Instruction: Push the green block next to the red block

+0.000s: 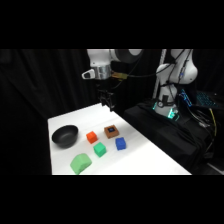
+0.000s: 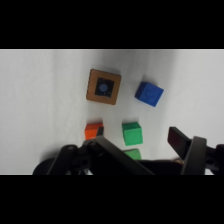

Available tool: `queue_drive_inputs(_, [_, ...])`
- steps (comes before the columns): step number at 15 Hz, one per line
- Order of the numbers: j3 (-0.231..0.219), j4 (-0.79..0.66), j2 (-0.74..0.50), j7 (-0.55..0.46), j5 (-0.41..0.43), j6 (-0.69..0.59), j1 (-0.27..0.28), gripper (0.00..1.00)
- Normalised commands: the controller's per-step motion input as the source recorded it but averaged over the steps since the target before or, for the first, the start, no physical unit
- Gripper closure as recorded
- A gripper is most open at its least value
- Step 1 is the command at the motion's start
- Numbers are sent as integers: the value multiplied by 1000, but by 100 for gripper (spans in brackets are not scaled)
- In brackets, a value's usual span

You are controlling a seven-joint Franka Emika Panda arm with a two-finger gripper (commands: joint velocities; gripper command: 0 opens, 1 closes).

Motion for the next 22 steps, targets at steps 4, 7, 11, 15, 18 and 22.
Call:
queue_drive_inputs(4, [47,16,13,44,-23,19,5,0])
queue_drive_inputs(7, [96,59,40,114,-19,49,68,0])
queue_drive_inputs(11, [123,106,108,162,-16,136,120,0])
queue_drive_inputs(15, [89,251,297,89,-3,235,94,0])
queue_drive_inputs(18, [58,343,396,32,6,239,51,0])
queue_drive_inputs(22, [53,355,445,60,-45,255,60,0])
